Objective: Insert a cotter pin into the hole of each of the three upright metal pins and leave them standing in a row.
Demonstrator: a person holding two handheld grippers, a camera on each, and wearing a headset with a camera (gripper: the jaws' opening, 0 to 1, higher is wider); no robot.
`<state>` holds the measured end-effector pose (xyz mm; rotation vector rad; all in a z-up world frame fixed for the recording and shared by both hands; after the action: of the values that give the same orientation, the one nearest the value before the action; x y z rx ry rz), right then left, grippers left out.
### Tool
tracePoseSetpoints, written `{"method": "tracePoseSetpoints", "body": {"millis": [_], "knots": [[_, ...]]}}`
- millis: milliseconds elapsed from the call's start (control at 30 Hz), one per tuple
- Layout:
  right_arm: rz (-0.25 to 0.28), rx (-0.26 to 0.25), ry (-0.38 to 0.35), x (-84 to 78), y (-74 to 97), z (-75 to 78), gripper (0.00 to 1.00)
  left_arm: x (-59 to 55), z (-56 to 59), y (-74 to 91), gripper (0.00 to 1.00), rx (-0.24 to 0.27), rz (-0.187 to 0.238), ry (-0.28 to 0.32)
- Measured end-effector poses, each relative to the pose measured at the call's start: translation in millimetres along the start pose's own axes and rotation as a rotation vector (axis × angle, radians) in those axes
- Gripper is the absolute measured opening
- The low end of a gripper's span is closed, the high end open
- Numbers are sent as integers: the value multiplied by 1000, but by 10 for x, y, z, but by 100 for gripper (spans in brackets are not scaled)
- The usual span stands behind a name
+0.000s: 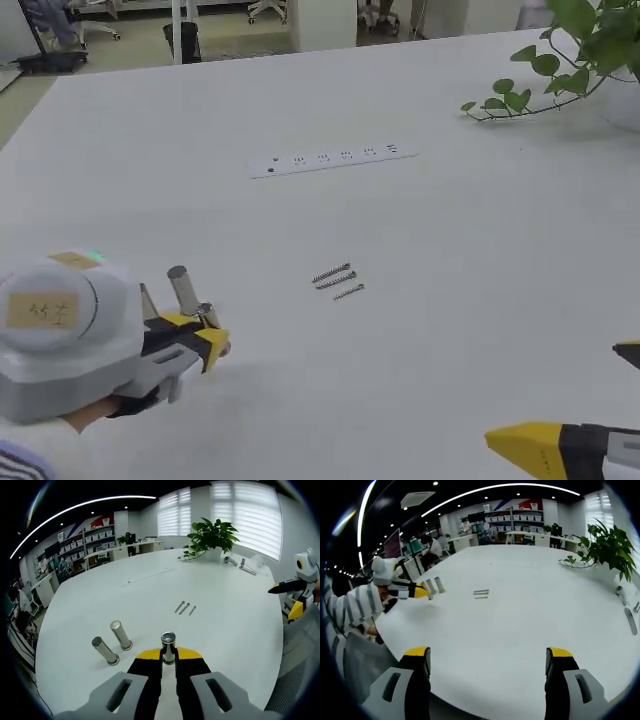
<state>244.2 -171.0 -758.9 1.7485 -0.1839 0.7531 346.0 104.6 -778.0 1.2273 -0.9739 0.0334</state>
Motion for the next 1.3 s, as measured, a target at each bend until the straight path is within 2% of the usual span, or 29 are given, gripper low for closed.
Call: {"method": "tracePoseSetpoints", "body": {"millis": [200, 300, 600, 767, 933, 1167, 1300], "knots": [[5, 6, 1, -10, 8, -5, 97, -70, 147, -37, 7, -18, -28, -21], [4, 6, 2, -18, 14, 3, 97, -97, 178, -54, 7, -20, -38, -30], [18, 16, -13, -18, 22, 25, 96, -131, 344, -103, 7, -50, -36, -19], [19, 21, -13, -20, 17, 23, 96, -151, 397, -152, 7, -64, -41, -3], [12, 19, -8, -31, 21, 40, 96, -187, 450, -199, 7, -72, -64, -14], [7, 11, -13, -62, 34, 91, 96, -199, 489, -230, 7, -75, -63, -28], [5, 10, -14, -80, 39, 88, 96, -228, 515, -249, 7, -87, -78, -78]]}}
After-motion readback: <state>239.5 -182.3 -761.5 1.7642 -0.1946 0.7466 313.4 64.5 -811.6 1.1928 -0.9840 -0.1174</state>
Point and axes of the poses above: the centre of the closed fingertips' face, and the gripper's own axes: y roughly backward along the fingers, z roughly to its right, x roughly out of its top, the point moved 4 cm from there along y, roughly backward along the fingers, and after that the axes turned 15 degrees about -z, right-handed, at the moved point
